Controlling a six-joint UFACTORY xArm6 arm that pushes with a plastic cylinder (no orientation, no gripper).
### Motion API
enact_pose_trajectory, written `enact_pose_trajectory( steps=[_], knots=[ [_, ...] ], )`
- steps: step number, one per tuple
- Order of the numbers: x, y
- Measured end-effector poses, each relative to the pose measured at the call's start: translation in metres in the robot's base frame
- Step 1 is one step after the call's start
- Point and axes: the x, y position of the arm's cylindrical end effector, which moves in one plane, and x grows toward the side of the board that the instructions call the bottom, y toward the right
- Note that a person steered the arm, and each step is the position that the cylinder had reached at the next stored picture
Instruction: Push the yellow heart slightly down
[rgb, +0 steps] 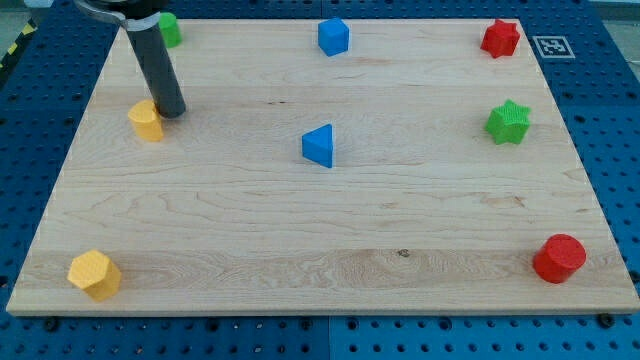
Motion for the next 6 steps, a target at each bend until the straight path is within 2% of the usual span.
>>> enact_pose_trajectory(
  steps=[1,2,3,4,5,6],
  knots=[
    [0.0,-0.011],
    [-0.014,-0.036],
    [-0.034,-0.033],
    [-0.017,-0.049],
    [0.015,-0.049],
    [0.029,-0.04]
  ],
)
